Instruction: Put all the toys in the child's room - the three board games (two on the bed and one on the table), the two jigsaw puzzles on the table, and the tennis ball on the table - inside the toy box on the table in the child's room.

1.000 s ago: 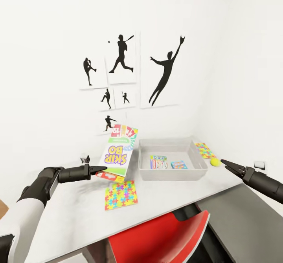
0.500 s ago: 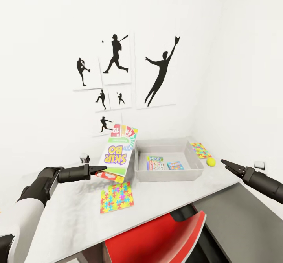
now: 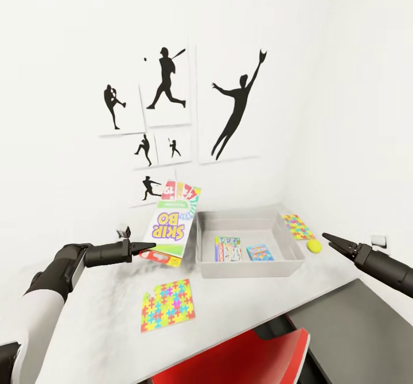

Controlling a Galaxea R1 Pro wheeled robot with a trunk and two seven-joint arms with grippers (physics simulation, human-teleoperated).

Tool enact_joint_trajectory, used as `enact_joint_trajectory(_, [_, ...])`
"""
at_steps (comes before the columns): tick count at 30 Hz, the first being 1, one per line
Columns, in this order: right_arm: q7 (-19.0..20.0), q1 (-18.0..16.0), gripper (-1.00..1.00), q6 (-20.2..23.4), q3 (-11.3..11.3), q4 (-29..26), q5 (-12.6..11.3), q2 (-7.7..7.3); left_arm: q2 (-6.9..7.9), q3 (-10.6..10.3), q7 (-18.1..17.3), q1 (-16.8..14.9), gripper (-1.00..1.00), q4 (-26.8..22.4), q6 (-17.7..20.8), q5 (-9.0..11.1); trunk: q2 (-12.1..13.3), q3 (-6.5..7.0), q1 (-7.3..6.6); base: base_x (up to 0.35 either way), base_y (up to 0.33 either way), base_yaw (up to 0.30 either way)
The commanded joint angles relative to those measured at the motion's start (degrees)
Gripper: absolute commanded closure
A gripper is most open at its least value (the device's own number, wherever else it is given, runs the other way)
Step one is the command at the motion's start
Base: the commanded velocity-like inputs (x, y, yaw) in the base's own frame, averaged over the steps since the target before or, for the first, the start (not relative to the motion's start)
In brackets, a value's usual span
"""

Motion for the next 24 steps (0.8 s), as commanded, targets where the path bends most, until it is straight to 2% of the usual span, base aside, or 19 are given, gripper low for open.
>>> enact_joint_trajectory(1, [0.3,-0.1,-1.0,0.3,-0.1,0.0,0.3,0.0,-0.03,0.2,-0.4,-0.1,1.0,0.0,0.6,-0.5,-0.1,-0.12,0.06,0.184,0.038,0.0])
enact_joint_trajectory(24, [0.3,-0.1,-1.0,0.3,0.0,0.0,0.4,0.05,-0.13,0.2,-0.4,-0.1,1.0,0.0,0.6,-0.5,-0.1,-0.12,0.06,0.052,0.004,0.0])
